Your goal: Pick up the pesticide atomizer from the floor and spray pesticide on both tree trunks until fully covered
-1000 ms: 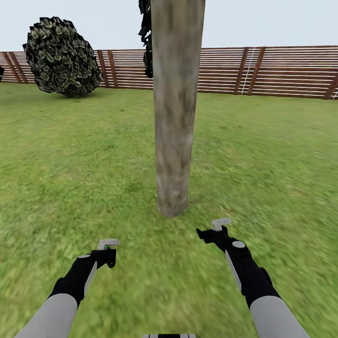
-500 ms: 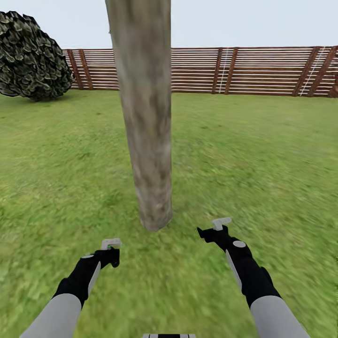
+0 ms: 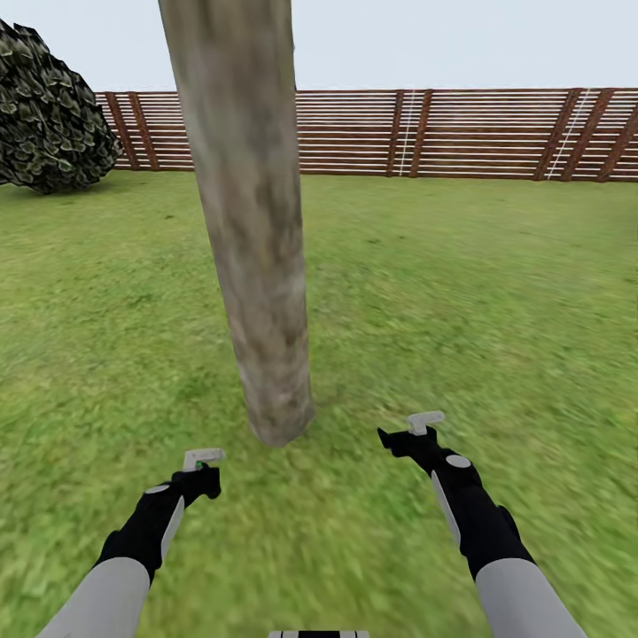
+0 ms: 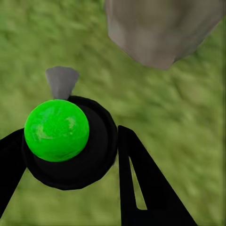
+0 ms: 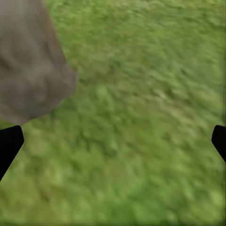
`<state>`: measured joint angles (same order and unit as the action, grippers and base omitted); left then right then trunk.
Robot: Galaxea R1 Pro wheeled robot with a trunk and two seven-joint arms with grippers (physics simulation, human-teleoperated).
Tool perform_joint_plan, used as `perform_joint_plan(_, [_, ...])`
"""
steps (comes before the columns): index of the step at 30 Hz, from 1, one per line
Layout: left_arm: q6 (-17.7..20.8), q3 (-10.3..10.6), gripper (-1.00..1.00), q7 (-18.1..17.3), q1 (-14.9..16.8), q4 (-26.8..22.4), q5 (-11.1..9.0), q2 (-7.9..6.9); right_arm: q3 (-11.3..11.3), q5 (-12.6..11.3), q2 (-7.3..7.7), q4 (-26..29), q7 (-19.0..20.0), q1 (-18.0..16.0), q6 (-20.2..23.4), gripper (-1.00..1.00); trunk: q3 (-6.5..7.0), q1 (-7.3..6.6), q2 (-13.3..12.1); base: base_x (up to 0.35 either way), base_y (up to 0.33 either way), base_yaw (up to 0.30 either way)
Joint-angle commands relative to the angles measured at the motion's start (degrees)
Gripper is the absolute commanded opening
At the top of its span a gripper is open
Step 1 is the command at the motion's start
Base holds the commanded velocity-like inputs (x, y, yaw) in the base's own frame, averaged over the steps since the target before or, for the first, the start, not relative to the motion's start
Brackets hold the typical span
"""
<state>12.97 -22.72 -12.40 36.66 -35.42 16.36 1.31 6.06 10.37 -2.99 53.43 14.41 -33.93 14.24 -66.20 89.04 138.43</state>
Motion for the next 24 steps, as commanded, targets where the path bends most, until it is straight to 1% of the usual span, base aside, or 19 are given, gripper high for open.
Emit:
perform_joint_plan(1, [-0.02,-0.07,-1.00,0.01,-0.01,-0.06,0.08,-0.05,0.00,0.00,0.00,-0.07,0.04,0.00,-0.04,1.00,0.00,0.00,0.00,0.000,-0.005,0.000])
perform_joint_plan(5, [0.03,-0.13,-1.00,0.01,-0.01,-0.74,-0.11,-0.17,0.00,0.00,0.00,-0.29,0.05,0.00,-0.08,1.00,0.00,0.00,0.00,0.017,-0.011,0.000])
perform_joint_plan(8, [-0.03,-0.06,-1.00,0.01,-0.01,-0.81,-0.18,-0.18,0.00,0.00,0.00,-0.26,0.01,0.00,-0.09,1.00,0.00,0.00,0.00,0.186,-0.127,0.000])
perform_joint_plan(11, [-0.05,-0.05,-1.00,0.01,-0.03,-0.21,-0.06,-0.07,0.00,0.00,0.00,-0.33,0.01,0.00,-0.09,1.00,0.00,0.00,0.00,0.172,-0.120,0.000])
perform_joint_plan(16, [0.03,-0.03,-1.00,0.01,-0.09,-0.02,0.22,-0.02,0.00,0.02,0.00,-0.34,0.01,0.00,-0.09,1.00,0.00,0.00,0.00,0.021,-0.010,0.000])
perform_joint_plan(24, [-0.04,0.09,-1.00,-0.01,-0.10,1.22,0.33,0.19,0.00,0.04,0.00,-0.32,0.01,0.00,-0.09,1.00,0.00,0.00,0.00,0.130,-0.076,0.000])
